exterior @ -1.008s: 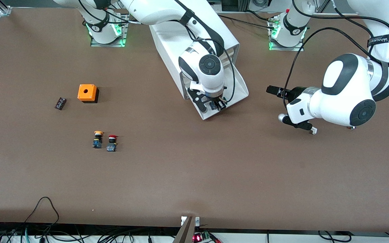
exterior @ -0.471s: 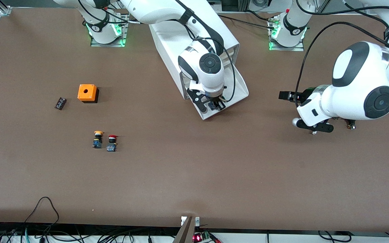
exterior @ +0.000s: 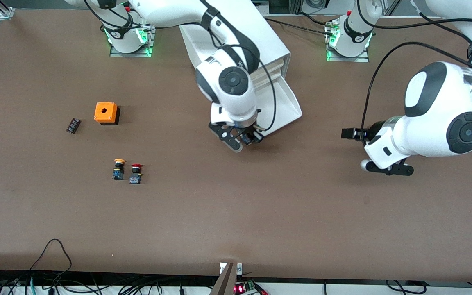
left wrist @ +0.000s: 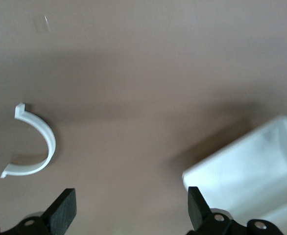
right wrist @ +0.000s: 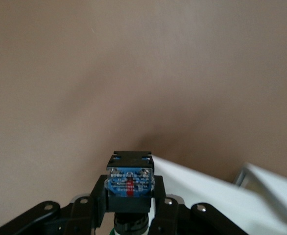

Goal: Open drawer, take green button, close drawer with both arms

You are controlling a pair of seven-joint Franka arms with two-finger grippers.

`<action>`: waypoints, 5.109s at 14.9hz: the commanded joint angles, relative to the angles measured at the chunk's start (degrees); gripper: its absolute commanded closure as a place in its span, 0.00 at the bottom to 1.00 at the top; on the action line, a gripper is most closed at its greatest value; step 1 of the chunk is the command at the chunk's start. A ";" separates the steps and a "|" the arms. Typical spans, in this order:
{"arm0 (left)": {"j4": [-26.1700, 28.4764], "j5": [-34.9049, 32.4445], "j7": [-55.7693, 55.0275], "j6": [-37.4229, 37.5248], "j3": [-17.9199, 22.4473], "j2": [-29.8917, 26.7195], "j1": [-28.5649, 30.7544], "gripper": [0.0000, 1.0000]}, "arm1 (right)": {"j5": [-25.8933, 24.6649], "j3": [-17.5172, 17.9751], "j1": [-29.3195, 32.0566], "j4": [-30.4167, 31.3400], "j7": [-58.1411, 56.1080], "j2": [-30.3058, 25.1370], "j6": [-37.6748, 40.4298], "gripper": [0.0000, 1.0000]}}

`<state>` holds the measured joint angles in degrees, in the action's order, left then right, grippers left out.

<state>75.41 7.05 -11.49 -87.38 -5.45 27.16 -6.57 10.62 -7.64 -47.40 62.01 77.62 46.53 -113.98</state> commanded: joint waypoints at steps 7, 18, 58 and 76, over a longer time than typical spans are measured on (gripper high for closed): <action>22.29 -3.52 -27.85 -27.72 -0.26 -3.16 -10.82 0.00 | 3.53 0.96 15.57 -0.13 -43.29 -4.95 6.66 1.00; 34.01 -10.48 -49.57 -42.87 -3.42 -2.56 -17.86 0.00 | -0.69 -1.76 21.73 15.41 -66.19 -4.43 -3.08 1.00; 41.31 3.06 -53.54 -45.25 -15.82 -2.03 -20.15 0.00 | -8.07 7.18 43.60 28.70 -77.09 -35.00 9.73 0.00; 16.28 -7.74 -28.35 -10.73 -15.12 -2.64 -6.71 0.00 | -10.71 13.35 49.60 33.80 -76.13 -49.43 17.21 0.00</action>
<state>96.80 1.92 -45.25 -103.12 -20.34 24.44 -14.46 0.89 4.32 1.14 97.65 0.82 -2.66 -98.75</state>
